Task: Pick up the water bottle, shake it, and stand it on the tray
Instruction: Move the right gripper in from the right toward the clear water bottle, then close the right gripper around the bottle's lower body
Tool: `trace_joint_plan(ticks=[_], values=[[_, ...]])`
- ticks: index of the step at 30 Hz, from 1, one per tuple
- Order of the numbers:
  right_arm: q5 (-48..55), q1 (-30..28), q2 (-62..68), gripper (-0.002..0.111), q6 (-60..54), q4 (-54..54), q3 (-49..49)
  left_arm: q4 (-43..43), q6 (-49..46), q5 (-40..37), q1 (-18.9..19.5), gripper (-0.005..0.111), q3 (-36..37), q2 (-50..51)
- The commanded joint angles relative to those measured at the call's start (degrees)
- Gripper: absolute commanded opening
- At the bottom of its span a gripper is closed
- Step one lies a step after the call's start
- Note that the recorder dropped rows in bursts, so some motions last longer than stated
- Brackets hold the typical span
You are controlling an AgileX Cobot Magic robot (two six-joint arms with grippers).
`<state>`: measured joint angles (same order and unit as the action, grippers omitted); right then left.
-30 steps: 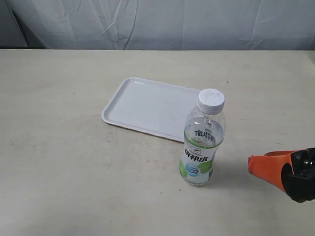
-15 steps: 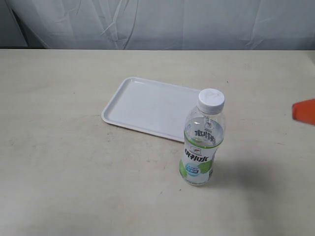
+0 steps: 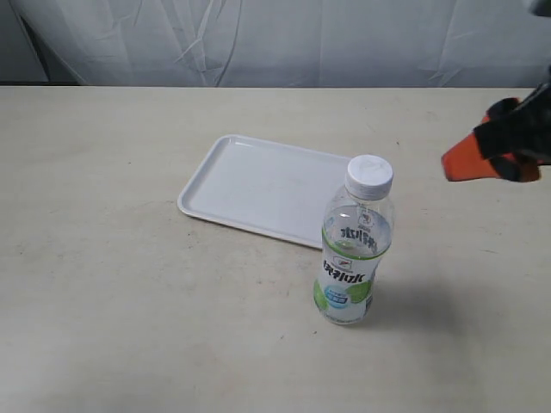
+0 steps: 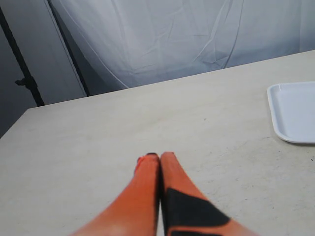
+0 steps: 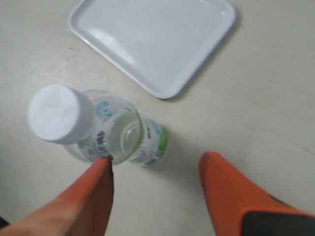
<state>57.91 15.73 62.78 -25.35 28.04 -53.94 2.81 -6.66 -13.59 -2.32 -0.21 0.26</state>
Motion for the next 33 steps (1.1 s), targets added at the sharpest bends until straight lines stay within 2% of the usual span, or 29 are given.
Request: trace_joint_plan(ticks=[1,5,11,18,27,33], values=[[-8.11,9.91,0.15,0.053,4.66,-0.03,3.3,-0.12,0.13,-0.09,-0.02,0.0,0.21,-0.26],[-14.82,16.71,0.15,0.053,10.77,-6.19,9.3,-0.12,0.13,-0.09,-0.02,0.0,0.21,-0.26],[-23.74,20.56,0.15,0.054,12.49,-5.2,19.44,-0.12,0.13,-0.09,-0.02,0.0,0.21,-0.26],[-35.07,23.49,0.15,0.073,12.49,-2.99,28.77,-0.12,0.13,-0.09,-0.02,0.0,0.21,-0.26],[-59.6,30.89,0.65,0.073,11.78,-2.71,37.3,-0.12,0.04,-0.09,-0.02,0.0,0.21,-0.26],[-64.05,31.74,5.01,0.073,11.78,-3.44,37.72,-0.12,0.18,-0.09,-0.02,0.0,0.21,-0.26]])
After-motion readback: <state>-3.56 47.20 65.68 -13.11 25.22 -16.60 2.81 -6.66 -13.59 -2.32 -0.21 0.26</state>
